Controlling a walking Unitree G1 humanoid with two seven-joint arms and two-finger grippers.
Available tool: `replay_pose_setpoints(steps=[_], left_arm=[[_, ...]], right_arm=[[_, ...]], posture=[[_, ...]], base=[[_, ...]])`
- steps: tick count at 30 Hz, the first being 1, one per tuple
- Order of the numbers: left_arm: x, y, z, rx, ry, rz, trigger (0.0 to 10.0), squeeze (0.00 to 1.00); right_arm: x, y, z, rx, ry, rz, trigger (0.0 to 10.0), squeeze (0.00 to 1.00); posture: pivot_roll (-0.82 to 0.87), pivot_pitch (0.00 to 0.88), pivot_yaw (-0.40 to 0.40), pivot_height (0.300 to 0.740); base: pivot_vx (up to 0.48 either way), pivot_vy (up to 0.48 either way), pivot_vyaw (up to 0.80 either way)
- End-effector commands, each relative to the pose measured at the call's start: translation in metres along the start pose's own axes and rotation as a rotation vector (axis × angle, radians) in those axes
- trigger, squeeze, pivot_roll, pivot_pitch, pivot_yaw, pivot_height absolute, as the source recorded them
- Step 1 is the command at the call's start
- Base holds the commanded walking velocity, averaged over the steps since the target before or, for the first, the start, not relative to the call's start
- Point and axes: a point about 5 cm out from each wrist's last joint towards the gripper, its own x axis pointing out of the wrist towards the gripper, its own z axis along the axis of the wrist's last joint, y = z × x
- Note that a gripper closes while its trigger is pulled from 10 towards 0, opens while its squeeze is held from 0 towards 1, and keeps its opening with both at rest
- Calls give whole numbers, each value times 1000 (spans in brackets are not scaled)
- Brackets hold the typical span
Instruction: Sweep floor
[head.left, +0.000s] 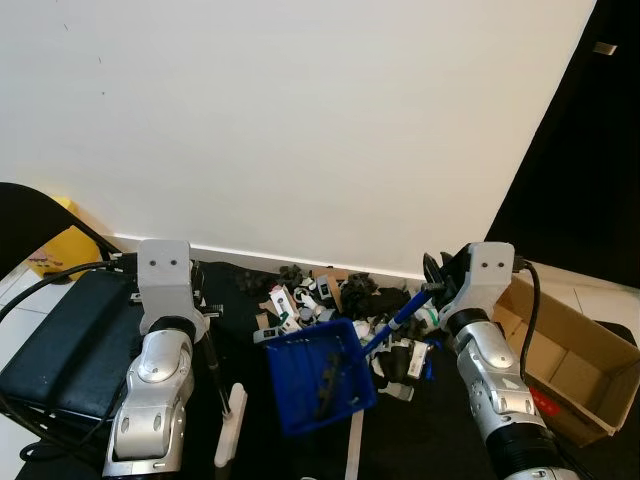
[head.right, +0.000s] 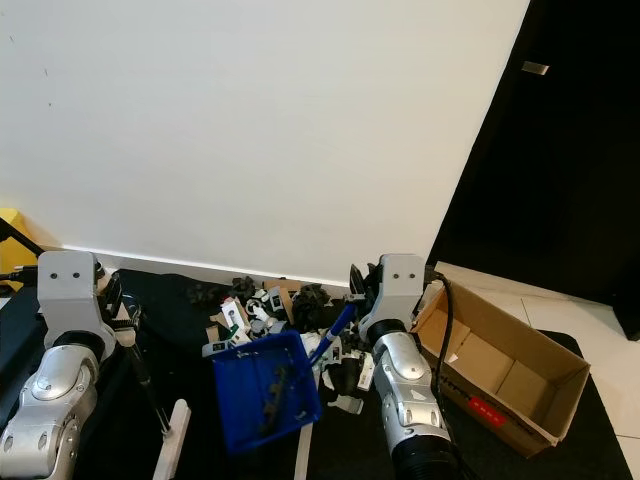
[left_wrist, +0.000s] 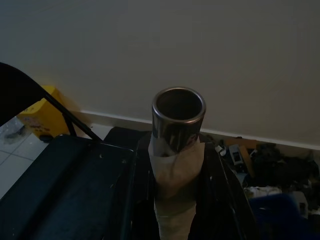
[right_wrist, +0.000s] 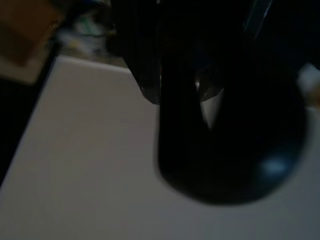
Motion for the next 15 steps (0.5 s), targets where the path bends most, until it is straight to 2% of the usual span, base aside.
replay_pose_setpoints(steps=[1,2,3,4,6,7,8,11,15], left_arm=[[2,0,6,0,-31,-6,10000,0],[2,0,6,0,-31,-6,10000,0],[2,2,8,-21,-35,9,10000,0],[3,4,9,-34,-36,16,10000,0],[3,4,10,-43,-36,19,10000,0],[4,5,11,-63,-43,13,10000,0],[5,4,13,-71,-48,3,10000,0],[7,0,17,-88,-60,-22,10000,0],[9,-6,22,-94,-74,-58,10000,0]], right_arm=[[-1,-14,15,-82,-91,-71,10000,0],[-1,-14,15,-82,-91,-71,10000,0],[-4,-32,22,-149,-112,-161,10000,0],[-6,-41,27,-187,-135,-203,10000,0],[-7,-46,31,-210,-150,-228,10000,0],[-11,-60,40,-324,-165,-271,10000,0],[-14,-69,43,-353,-170,-303,10000,0],[-20,-83,45,-350,-160,-347,10000,0],[-24,-85,40,-317,-147,-352,10000,0]], posture=[[122,84,26,740],[122,84,26,740],[122,84,26,740],[116,88,30,740],[116,88,30,740],[105,93,36,740],[99,95,41,740],[93,96,45,740],[83,96,54,740]], base=[[0,0,0],[0,0,0],[0,0,0],[0,0,0],[0,0,0],[0,0,0],[0,0,0],[0,0,0],[0,0,0]])
